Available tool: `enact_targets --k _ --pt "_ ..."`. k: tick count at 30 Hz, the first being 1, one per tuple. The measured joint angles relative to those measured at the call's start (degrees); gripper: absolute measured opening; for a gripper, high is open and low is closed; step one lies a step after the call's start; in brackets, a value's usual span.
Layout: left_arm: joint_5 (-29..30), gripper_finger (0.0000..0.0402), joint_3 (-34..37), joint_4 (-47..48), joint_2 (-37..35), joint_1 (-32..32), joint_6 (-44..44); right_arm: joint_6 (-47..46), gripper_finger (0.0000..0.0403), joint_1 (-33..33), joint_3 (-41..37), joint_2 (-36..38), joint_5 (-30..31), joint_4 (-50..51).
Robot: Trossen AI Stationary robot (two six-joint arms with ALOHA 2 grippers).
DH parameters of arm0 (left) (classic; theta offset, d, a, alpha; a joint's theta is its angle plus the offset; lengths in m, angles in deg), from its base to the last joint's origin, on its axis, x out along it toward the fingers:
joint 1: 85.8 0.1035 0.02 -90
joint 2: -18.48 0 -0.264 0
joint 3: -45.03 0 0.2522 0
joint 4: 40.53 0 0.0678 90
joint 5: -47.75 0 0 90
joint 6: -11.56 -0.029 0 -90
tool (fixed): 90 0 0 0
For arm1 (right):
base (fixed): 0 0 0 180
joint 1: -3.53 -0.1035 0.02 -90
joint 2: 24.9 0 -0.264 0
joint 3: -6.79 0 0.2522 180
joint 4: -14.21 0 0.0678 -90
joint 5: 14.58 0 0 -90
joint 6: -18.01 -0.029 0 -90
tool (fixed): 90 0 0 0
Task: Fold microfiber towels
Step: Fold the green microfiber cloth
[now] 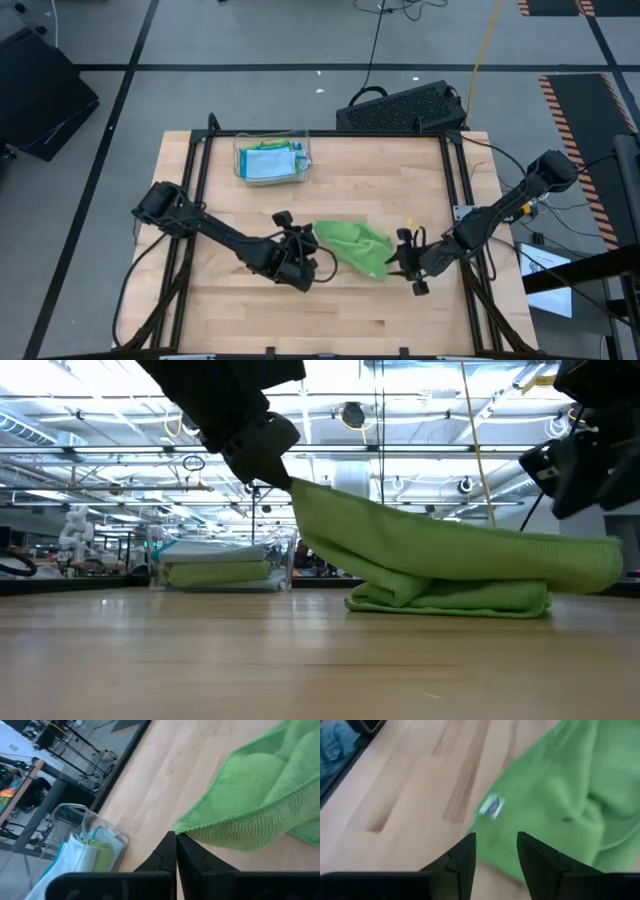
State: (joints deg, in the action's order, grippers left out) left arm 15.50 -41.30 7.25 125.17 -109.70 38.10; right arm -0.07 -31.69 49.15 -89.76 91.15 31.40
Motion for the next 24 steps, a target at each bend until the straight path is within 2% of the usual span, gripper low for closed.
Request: enact_targets --k 7,14,19,24 --pt "-1.2 0.0011 0.0 0.48 0.0 -0.07 0.2 -1.28 0.015 0.01 0.0 -0.07 -0.39 0.79" --pt "-1.33 0.0011 0.0 0.5 0.0 -0.09 0.58 -9.09 0.0155 -2.19 0.0 -4.33 0.4 1.08" --pt "-1.78 0.0004 0.0 0.49 0.0 -0.07 0.59 -11.58 0.0181 -2.75 0.0 -6.18 -0.11 0.86" --pt "-2.0 0.0012 0.0 0.46 0.0 0.01 0.67 -10.07 0.0214 -2.69 0.0 -7.52 -2.3 -4.82"
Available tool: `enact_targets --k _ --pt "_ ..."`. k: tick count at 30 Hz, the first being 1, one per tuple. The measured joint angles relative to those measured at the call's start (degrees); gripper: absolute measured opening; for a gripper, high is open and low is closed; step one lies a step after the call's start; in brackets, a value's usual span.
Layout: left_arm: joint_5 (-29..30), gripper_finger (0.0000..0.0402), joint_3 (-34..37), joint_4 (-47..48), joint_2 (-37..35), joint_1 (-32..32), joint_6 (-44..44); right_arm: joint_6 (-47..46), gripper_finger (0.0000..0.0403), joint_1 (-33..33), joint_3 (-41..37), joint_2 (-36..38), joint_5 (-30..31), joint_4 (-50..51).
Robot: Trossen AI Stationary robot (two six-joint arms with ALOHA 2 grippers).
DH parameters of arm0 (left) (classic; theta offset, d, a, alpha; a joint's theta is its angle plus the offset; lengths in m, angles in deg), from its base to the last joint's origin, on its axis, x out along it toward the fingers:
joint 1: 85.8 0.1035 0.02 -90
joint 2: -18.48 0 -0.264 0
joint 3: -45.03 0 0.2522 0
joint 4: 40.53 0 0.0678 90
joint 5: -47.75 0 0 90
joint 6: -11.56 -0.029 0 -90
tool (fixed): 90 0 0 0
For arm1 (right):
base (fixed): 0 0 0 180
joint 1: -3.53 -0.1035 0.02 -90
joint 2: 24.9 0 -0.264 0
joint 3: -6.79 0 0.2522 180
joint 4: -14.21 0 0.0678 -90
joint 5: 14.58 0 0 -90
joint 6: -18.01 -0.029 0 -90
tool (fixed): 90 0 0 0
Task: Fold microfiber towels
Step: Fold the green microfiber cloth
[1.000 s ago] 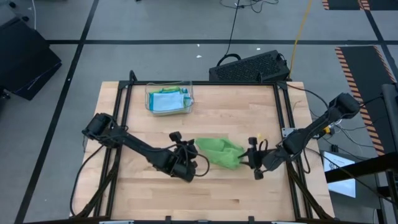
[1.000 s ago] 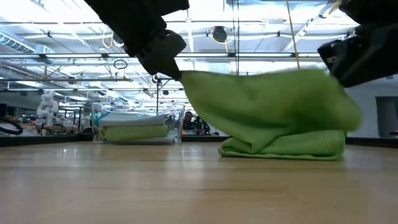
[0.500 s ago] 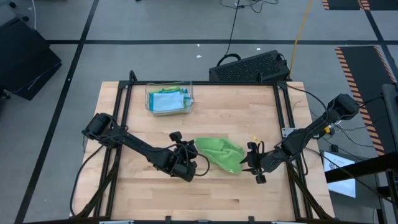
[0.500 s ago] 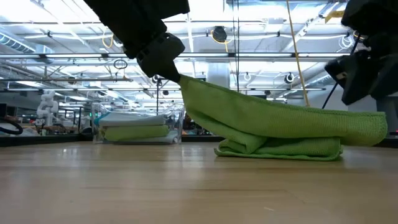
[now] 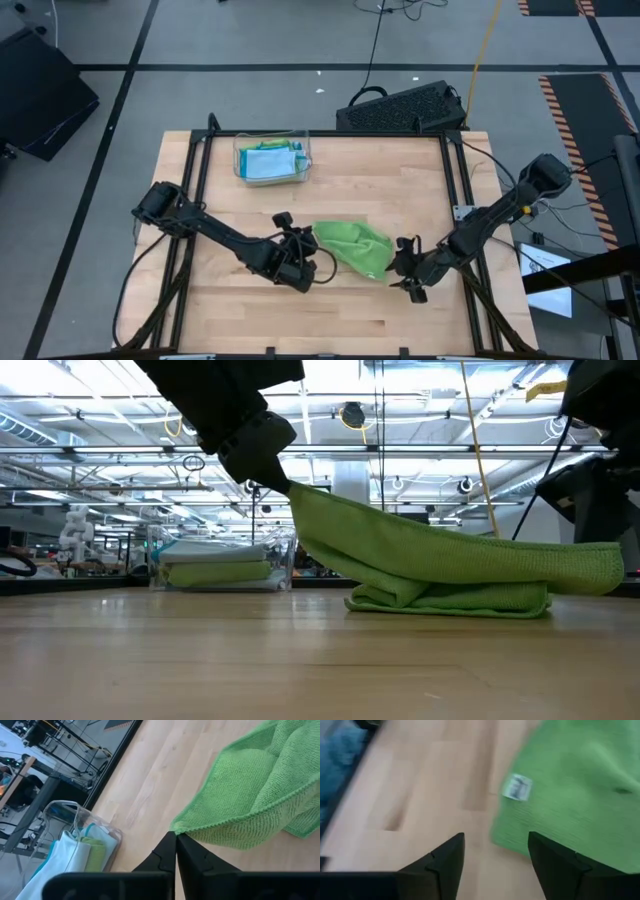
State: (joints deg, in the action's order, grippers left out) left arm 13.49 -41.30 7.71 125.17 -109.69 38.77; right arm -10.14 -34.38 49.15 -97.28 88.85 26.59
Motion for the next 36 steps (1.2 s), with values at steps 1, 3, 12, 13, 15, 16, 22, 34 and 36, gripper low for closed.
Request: enact_targets --k 1,3,12,13,15,16,22,34,36 --pt "0.0 0.0012 0.0 0.0 0.0 0.0 0.01 0.74 0.0219 0.04 0.0 -0.5 -0.7 -1.28" --pt "-0.12 0.0009 0.0 0.0 0.0 0.1 0.06 1.79 0.0225 0.31 0.0 -1.9 -1.71 -3.59" --pt "-0.68 0.0007 0.0 -0.13 0.0 0.18 0.1 2.9 0.0216 3.96 0.02 -5.49 -6.19 -7.18" --pt "-0.68 0.0004 0.0 -0.13 0.0 0.18 0.1 3.38 0.0211 4.33 0.02 -5.66 -6.22 -7.38" --pt "-0.68 0.0004 0.0 -0.11 0.0 0.18 0.1 4.48 0.0197 5.19 0.02 -6.01 -6.21 -8.17" --pt "-0.69 0.0006 0.0 -0.11 0.0 0.18 0.1 4.92 0.0187 5.62 0.02 -6.13 -6.27 -8.64" --pt "-0.79 0.0004 0.0 -0.04 0.0 0.18 0.1 6.31 0.0086 6.95 0.02 -6.1 -10.84 -7.07" --pt "-5.36 0.0006 0.0 -0.37 0.0 0.18 -2.57 11.9 0.0005 6.97 0.02 -1.61 -5.42 -0.8" --pt "-7.04 0.0011 0.0 -0.43 0.0 0.18 -3.42 12.52 0.0003 6.92 0.02 -0.11 -3.13 -0.08"
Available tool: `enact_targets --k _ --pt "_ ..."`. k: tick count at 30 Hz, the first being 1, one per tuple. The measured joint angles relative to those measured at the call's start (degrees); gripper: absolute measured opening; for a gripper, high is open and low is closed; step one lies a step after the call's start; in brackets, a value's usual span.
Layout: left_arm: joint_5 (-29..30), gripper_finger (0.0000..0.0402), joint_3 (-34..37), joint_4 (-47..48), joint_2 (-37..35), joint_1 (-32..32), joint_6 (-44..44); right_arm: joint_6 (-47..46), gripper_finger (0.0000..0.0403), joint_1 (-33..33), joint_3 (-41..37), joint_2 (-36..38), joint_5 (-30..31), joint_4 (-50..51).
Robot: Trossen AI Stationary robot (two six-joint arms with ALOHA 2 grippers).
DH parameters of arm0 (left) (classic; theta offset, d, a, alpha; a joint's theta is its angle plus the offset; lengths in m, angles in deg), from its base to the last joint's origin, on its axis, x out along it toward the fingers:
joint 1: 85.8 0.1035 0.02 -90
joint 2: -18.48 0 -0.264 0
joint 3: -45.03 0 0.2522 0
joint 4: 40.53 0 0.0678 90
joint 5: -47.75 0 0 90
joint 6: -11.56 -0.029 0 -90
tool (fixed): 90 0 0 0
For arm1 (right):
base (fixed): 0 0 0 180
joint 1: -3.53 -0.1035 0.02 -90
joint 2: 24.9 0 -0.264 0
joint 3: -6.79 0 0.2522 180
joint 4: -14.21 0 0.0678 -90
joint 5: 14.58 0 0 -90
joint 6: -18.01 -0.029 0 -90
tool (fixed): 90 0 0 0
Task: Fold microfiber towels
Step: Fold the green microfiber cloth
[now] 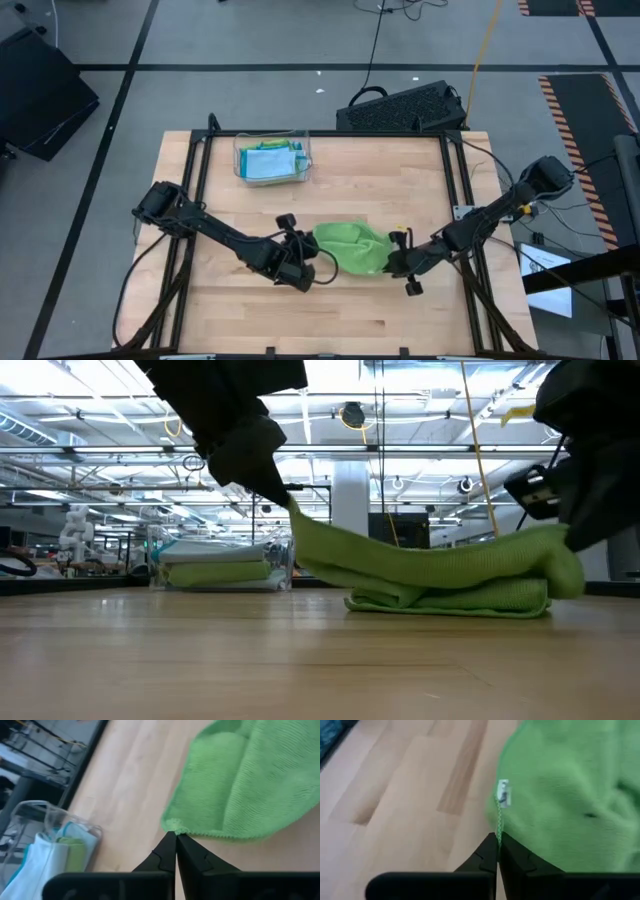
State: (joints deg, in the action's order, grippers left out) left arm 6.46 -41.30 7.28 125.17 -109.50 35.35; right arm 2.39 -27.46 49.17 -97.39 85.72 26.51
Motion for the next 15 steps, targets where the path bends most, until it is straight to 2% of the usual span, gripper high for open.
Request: enact_targets --k 4,8,15 --pt "-2.34 0.0008 0.04 -0.15 0.0 0.0 -1.74 0.14 0.0003 -0.21 0.0 1.73 3.4 0.91" --pt "-3.78 0.0004 0.05 -0.36 0.0 -0.03 -3.85 0.31 0.0003 -0.21 0.0 1.9 3.91 1.88" --pt "-3.76 0.0068 2.29 -1.26 0.0 -0.15 -4.66 0.3 0.0003 -0.21 0.0 1.9 7.88 3.65"
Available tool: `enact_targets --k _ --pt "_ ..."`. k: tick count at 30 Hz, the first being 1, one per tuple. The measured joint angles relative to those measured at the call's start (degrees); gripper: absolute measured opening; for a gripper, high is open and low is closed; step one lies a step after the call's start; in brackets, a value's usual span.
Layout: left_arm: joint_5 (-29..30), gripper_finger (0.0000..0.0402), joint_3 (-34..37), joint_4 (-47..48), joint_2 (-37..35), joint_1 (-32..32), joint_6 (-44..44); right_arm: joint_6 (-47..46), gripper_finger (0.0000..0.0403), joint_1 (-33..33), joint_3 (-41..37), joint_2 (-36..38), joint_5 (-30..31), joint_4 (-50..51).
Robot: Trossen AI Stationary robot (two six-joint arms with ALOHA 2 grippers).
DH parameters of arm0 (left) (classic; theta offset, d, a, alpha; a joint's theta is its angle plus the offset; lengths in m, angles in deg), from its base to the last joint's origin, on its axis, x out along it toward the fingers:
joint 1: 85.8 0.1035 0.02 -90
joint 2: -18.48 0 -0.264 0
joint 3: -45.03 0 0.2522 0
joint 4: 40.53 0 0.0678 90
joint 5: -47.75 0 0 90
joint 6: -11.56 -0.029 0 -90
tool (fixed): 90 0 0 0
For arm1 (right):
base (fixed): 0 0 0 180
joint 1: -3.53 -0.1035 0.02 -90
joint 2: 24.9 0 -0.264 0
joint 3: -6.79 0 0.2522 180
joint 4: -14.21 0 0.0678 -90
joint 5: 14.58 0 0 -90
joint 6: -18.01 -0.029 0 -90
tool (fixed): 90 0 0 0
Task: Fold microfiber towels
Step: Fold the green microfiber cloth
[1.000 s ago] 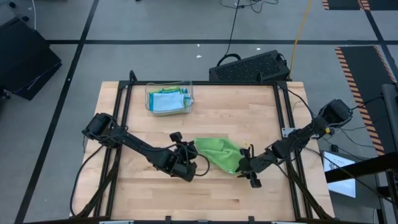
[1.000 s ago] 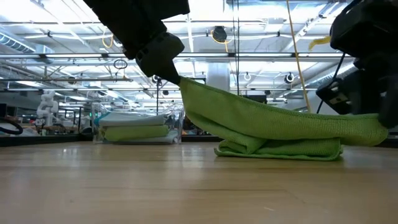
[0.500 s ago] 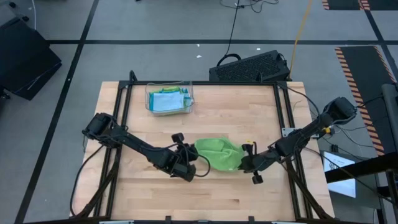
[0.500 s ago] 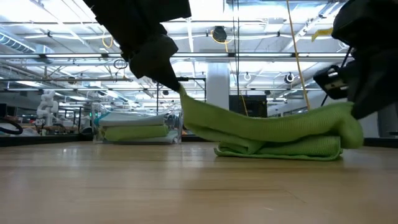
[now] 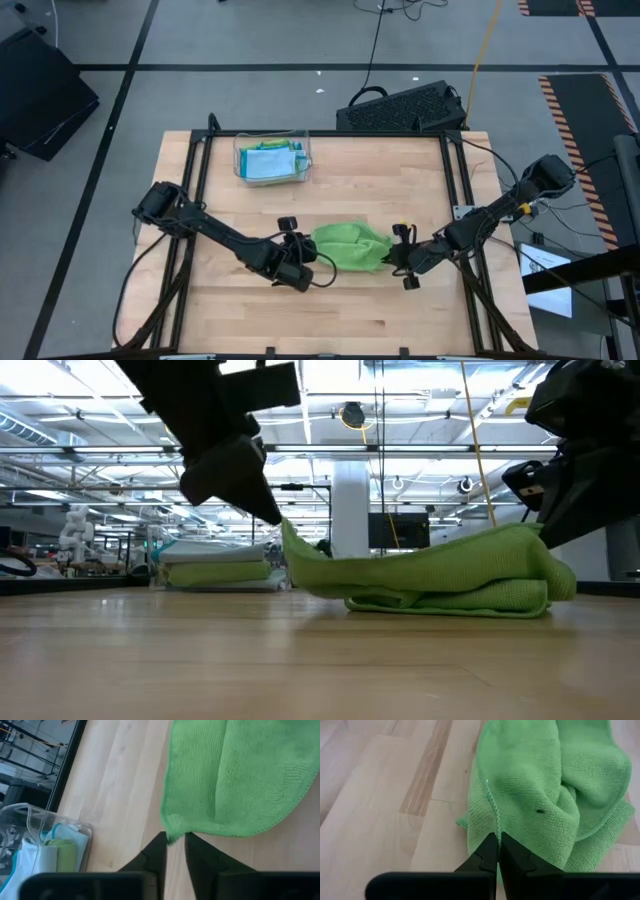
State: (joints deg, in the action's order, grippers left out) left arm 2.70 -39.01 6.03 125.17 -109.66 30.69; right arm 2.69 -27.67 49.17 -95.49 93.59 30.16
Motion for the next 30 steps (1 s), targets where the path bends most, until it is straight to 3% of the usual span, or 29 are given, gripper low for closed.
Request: enact_targets --k 5,13,19,23,30 --pt "-0.6 0.0103 2.62 -3.99 0.0 -0.01 -2.36 0.01 0.0003 0.0 0.0 0.0 0.0 -0.15" --pt "-5.85 0.0108 7.87 -11.31 0.02 -0.35 -8.95 -0.01 0.0004 0.13 0.0 0.0 1.58 -0.16" --pt "2.08 0.0108 8.35 -10.19 0.07 -2.65 -12.16 -0.01 0.0004 0.13 0.0 0.0 1.53 -0.17" --pt "6.67 0.0115 8.31 -12.76 0.07 -4.72 -22.37 -0.01 0.0004 0.13 0.0 0.0 1.51 -0.19" --pt "7.9 0.0179 8.29 -14.71 2.92 -3.19 -30.66 -0.03 0.0004 0.13 0.0 0.0 1.42 -0.21"
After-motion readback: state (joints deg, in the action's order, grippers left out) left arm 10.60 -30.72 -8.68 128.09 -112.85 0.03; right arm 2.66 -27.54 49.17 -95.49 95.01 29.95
